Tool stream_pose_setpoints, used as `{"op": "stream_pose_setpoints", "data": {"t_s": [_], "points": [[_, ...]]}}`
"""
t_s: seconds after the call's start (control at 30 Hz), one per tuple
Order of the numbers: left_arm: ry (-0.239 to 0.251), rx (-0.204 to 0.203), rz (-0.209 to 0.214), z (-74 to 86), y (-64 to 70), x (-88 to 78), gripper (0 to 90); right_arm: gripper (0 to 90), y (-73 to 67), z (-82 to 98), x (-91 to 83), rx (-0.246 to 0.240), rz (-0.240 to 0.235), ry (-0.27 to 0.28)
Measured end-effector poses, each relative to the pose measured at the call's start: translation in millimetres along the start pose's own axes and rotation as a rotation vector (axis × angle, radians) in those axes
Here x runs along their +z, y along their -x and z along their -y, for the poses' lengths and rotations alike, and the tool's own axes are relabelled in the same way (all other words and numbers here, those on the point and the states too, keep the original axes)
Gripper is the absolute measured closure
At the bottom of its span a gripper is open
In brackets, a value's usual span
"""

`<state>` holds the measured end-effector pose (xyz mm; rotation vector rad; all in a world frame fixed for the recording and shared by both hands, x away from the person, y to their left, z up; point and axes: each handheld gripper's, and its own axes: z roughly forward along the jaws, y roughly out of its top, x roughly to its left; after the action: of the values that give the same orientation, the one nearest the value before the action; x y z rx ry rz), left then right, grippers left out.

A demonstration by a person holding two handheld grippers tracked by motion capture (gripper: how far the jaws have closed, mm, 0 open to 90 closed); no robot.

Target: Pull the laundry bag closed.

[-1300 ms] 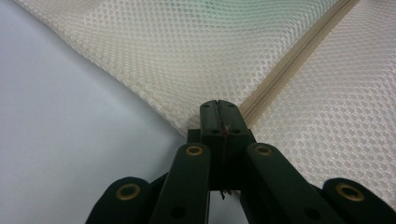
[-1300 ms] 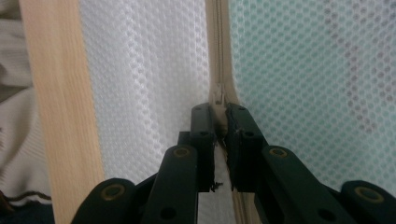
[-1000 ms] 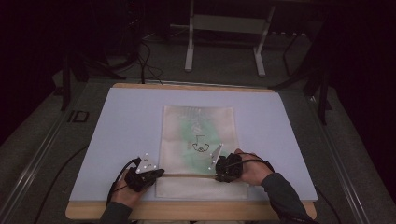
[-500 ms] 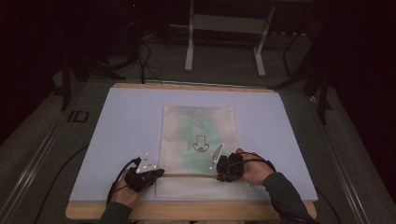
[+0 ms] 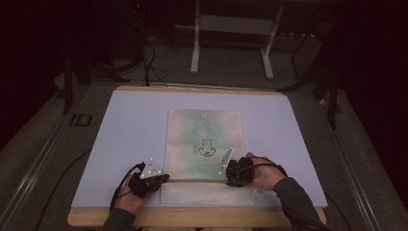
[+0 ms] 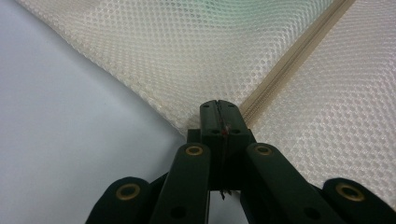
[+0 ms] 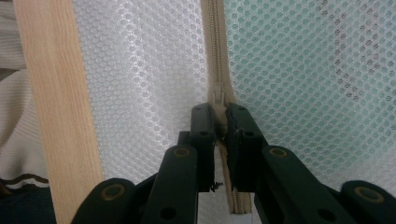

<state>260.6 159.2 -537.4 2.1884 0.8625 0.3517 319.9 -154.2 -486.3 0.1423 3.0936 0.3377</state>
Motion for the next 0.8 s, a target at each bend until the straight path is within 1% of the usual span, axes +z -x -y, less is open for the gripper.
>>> {"op": "stream_pose_setpoints", "data": {"t_s": [0.17, 0.27, 0.37, 0.43, 0.6, 0.7, 0.73, 0.8], "points": [[0.000, 0.000, 0.000, 0.0, 0.0, 0.0, 89.7, 82.3, 0.8, 2.7, -1.4, 0.005, -0.004, 0.005], [0.001, 0.000, 0.000, 0.1, 0.0, 0.0, 89.7, 82.3, 1.2, 5.5, -2.8, 0.008, 0.001, -0.005], [0.001, 0.000, -0.001, 0.1, 0.1, 0.0, 89.7, 82.3, 1.4, 8.6, -6.2, 0.018, -0.003, 0.014], [0.001, 0.000, -0.001, 0.1, 0.2, 0.0, 89.7, 82.3, 1.6, 8.7, -7.6, 0.014, -0.003, 0.018], [0.001, 0.000, 0.001, 0.1, -0.1, 0.0, 89.7, 82.3, 1.7, 7.9, -7.7, 0.010, -0.004, 0.010], [0.001, 0.000, 0.001, 0.1, 0.0, 0.1, 89.7, 82.3, 1.7, 10.4, -7.6, 0.010, 0.007, -0.015], [0.001, 0.001, 0.001, 0.1, -0.1, 0.1, 89.8, 82.3, 1.8, 12.0, -8.8, 0.012, 0.003, -0.001], [0.001, 0.000, 0.001, 0.0, 0.0, 0.1, 89.7, 82.3, 1.0, 13.0, -10.5, 0.020, 0.001, 0.008]]}}
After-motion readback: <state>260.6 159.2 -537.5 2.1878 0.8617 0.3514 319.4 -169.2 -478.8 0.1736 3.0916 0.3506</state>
